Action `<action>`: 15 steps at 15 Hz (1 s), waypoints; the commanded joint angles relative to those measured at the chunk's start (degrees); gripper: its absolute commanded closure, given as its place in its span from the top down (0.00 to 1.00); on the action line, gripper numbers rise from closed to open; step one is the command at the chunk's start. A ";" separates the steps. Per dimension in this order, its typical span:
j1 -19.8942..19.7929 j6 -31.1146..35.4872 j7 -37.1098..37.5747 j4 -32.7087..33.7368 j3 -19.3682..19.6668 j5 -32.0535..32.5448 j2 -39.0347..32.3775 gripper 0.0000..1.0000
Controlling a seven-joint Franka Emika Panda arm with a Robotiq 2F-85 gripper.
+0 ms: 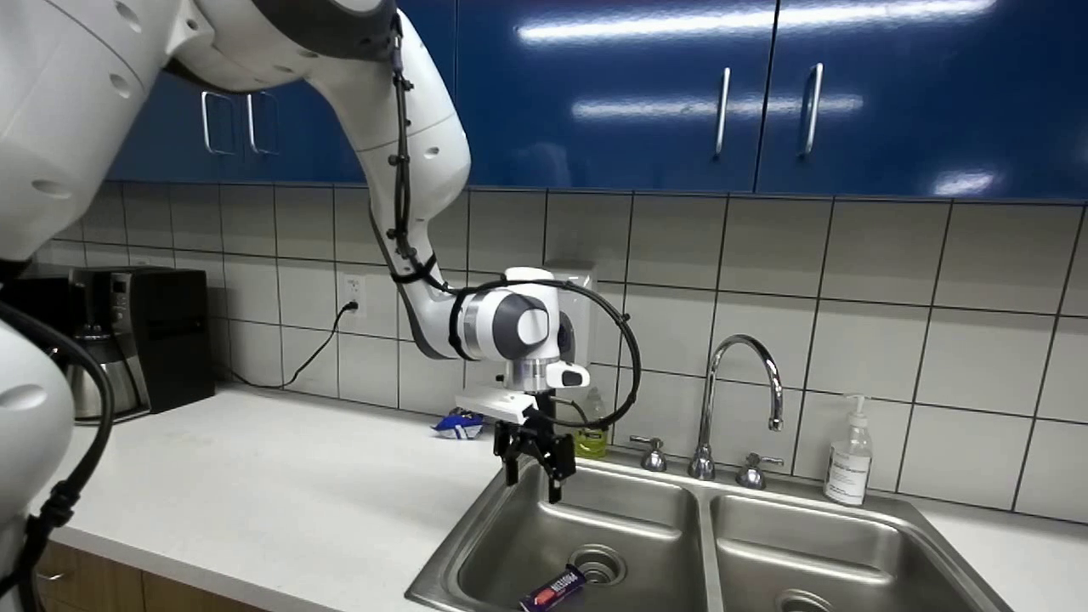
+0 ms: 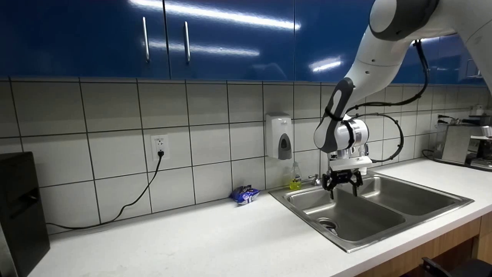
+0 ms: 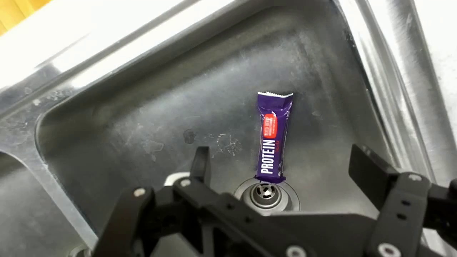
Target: Put the purple snack in the sink.
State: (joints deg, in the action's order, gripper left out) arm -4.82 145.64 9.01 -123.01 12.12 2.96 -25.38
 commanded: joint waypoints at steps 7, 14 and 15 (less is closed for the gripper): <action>5.20 0.58 -3.79 -9.29 -5.60 6.49 9.83 1.00; 10.75 0.80 -5.63 -11.93 -11.48 8.50 9.96 1.00; 9.92 -0.02 -4.16 -9.84 -10.76 7.15 7.99 1.00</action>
State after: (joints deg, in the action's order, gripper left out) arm 5.57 145.74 4.73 -132.94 1.71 9.96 -17.40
